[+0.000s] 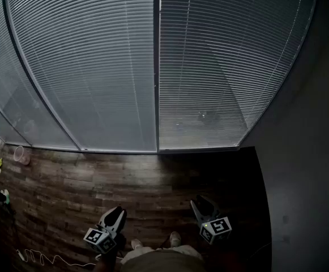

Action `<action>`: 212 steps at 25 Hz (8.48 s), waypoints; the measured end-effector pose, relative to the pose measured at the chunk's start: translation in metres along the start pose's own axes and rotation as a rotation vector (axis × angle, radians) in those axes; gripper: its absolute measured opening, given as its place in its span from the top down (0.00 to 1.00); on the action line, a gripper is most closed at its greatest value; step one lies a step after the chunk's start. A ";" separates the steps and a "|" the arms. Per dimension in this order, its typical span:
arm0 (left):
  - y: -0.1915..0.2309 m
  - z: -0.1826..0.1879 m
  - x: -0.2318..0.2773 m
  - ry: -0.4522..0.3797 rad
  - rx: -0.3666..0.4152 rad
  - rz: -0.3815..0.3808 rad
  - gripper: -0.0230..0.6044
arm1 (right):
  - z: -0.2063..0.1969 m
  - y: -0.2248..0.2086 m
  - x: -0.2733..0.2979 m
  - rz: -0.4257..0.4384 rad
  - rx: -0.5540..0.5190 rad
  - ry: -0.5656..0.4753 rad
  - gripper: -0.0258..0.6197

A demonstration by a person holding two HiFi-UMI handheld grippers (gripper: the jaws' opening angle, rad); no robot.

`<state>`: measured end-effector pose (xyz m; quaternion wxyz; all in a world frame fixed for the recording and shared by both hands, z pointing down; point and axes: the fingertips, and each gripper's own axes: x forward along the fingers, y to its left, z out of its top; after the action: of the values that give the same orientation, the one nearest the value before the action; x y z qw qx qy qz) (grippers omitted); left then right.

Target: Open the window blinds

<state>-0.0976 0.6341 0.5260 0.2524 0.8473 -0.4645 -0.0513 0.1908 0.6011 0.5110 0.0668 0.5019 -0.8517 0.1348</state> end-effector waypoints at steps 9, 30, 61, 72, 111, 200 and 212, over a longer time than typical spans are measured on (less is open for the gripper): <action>-0.010 -0.015 0.004 0.010 0.033 0.018 0.79 | -0.005 -0.014 -0.009 0.018 0.037 -0.003 0.78; -0.072 -0.036 0.029 -0.029 -0.002 0.108 0.79 | 0.007 -0.046 -0.044 0.093 -0.073 -0.043 0.74; -0.062 -0.052 0.016 -0.069 -0.054 0.183 0.79 | 0.003 -0.059 -0.024 0.065 -0.115 -0.010 0.74; 0.004 -0.010 0.043 -0.039 -0.044 0.118 0.79 | 0.013 -0.032 0.044 0.037 -0.112 0.003 0.74; 0.220 0.108 0.108 -0.011 -0.032 -0.022 0.79 | 0.058 0.037 0.269 -0.052 -0.112 -0.006 0.74; 0.409 0.234 0.401 0.096 -0.003 -0.089 0.79 | 0.141 -0.106 0.574 -0.156 -0.073 0.010 0.74; 0.424 0.246 0.399 0.077 -0.022 -0.104 0.79 | 0.151 -0.095 0.588 -0.170 -0.095 0.009 0.74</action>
<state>-0.2747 0.0286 0.5735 0.2763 0.8689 -0.4091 -0.0368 -0.0092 0.0207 0.5283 0.1057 0.5682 -0.8110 0.0905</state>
